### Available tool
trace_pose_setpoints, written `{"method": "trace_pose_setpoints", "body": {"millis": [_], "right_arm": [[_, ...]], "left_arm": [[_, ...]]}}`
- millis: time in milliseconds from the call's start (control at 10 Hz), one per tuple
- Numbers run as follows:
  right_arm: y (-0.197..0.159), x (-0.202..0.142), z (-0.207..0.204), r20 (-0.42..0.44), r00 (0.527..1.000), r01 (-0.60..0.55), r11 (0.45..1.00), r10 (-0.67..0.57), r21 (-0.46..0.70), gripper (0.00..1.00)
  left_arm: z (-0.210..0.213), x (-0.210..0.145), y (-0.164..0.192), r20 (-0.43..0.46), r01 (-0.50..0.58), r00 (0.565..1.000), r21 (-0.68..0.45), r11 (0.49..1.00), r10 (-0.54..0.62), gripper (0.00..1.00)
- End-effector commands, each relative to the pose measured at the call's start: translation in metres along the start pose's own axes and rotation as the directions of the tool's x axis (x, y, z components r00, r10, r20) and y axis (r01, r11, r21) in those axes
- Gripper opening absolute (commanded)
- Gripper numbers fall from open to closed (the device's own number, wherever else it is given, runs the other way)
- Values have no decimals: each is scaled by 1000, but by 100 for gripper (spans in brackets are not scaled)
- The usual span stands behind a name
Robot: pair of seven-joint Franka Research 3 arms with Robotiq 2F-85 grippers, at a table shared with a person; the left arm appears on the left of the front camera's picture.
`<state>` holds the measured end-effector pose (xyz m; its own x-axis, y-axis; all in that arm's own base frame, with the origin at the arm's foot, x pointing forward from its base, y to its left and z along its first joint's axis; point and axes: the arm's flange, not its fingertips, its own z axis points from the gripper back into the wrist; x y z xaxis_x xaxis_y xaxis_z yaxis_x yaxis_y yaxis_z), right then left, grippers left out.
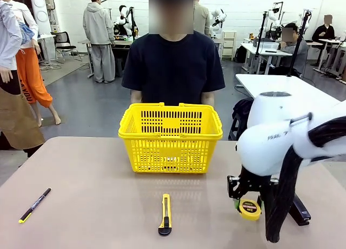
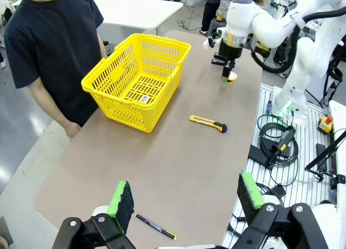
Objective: Place the items the person wants into the basket.
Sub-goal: Pick up the item the person points to and place it in the Market Basket.
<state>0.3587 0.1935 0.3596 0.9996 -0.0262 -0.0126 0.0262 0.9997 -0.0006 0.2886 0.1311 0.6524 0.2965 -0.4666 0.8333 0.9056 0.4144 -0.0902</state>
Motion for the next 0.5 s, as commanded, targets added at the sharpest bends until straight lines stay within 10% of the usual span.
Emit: {"method": "trace_pose_setpoints", "body": {"millis": [0, 400], "right_arm": [[-6, -29, 74, -2, 999, -54, 998, 54, -14, 9], [2, -50, 197, 70, 996, -50, 997, 54, -58, 9]], "left_arm": [[1, -1, 0, 19, 23, 1000, -6, 1000, -23, 100], [1, -1, 0, 19, 23, 1000, -6, 1000, -23, 100]]}}
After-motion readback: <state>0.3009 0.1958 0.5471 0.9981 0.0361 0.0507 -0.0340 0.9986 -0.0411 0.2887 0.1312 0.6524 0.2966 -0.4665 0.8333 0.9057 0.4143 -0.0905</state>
